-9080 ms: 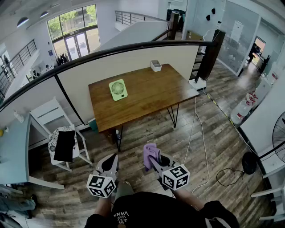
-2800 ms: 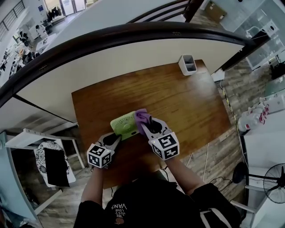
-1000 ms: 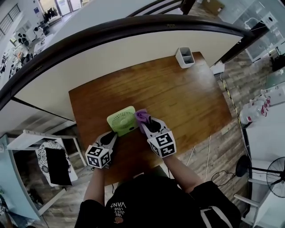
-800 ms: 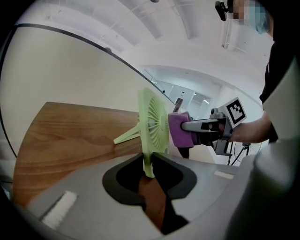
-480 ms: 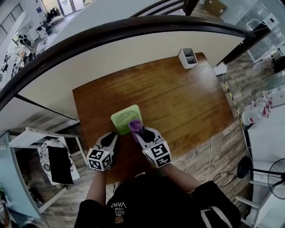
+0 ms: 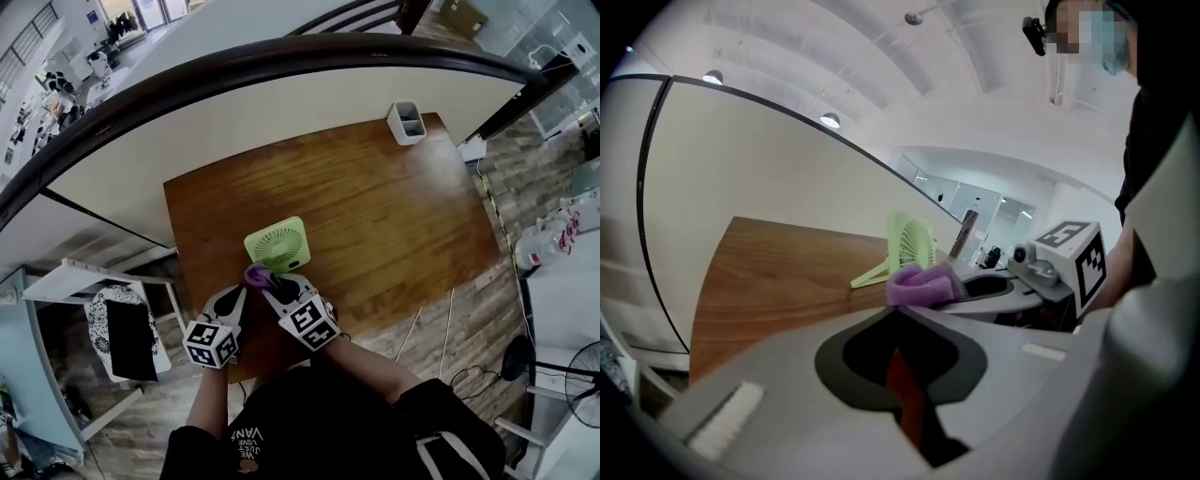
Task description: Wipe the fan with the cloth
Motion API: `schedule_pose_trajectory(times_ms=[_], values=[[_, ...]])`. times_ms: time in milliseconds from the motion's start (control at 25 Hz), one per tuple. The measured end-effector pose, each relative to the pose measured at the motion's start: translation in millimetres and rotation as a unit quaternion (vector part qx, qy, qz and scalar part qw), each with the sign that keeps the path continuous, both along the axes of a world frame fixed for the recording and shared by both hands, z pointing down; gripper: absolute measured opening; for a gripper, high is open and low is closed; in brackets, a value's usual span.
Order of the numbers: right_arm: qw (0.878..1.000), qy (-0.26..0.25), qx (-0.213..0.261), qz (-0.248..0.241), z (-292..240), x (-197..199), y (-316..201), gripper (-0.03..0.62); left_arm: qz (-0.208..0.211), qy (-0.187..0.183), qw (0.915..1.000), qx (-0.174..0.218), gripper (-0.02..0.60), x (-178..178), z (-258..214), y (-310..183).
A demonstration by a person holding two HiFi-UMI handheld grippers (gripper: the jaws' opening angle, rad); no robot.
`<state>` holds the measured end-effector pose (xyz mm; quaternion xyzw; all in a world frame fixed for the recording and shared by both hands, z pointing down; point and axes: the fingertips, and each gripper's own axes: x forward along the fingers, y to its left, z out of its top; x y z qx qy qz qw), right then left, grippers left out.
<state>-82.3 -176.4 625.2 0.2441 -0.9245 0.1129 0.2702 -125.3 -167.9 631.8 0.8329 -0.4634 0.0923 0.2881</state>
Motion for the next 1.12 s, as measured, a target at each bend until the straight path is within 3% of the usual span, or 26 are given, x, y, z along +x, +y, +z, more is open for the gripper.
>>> schedule_pose_trajectory(times_ms=[240,760,1120], values=[[1.000,0.000,-0.005,0.010,4.8,14.8,-6.1,0.092,0.003,0.012,0.9999,-0.004,0.012,5.9,-0.1,-0.5],[0.988,0.010,-0.035,0.152,12.9,111.8,-41.1,0.092,0.032,0.008,0.9995,-0.004,0.011,25.3,-1.8,-8.6],[0.974,0.013,-0.043,0.222,10.0,145.7,-50.1,0.092,0.035,0.011,0.9993,0.008,0.011,26.2,-17.9,-3.9]])
